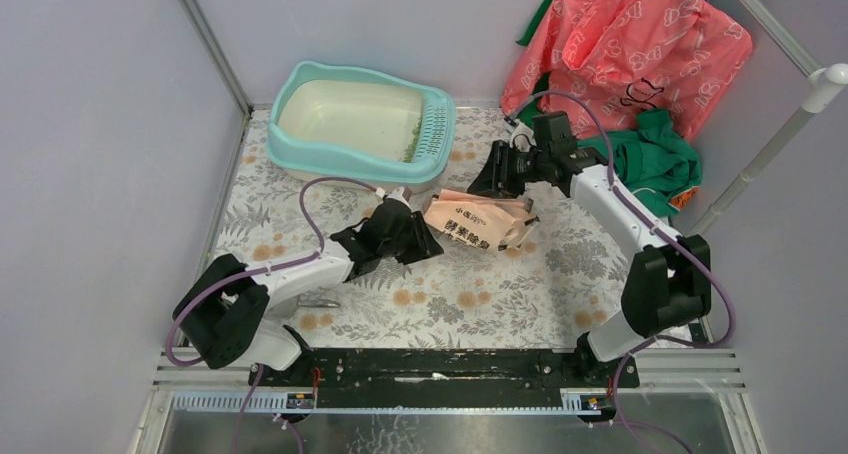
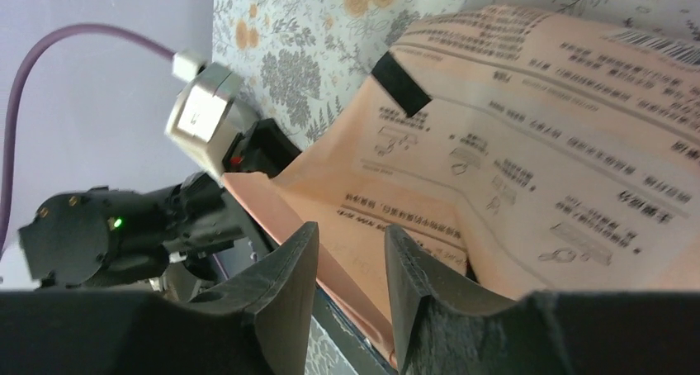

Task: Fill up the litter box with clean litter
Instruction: Open the cat litter bag at the center of the board.

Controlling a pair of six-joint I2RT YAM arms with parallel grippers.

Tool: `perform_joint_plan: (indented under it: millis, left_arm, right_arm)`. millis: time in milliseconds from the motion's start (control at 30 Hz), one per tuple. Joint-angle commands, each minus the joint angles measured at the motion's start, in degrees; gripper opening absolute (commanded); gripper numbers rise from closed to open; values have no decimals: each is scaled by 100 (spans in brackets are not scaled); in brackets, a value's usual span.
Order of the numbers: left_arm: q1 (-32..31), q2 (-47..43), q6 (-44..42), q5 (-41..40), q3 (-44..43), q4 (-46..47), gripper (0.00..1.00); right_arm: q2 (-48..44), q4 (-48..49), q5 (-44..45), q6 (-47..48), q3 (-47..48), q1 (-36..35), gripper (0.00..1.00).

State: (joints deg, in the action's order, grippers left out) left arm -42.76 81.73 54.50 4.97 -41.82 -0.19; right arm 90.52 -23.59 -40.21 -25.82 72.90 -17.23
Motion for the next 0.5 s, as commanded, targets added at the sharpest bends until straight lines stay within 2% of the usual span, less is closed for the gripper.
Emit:
perform_joint_plan:
  millis: [0, 233, 467]
  left_arm:
    - [-37, -71, 135, -252, 178, 248, 42]
    - [-22, -309, 230, -392, 365, 286, 42]
    - [26, -608, 306, -421, 577, 295, 42]
  right_arm:
    - [-632, -268, -201, 203, -63, -248, 42]
    - [-1074, -555, 118, 297, -308, -793, 42]
    - [-1630, -553, 621, 219, -1015, -1166, 39]
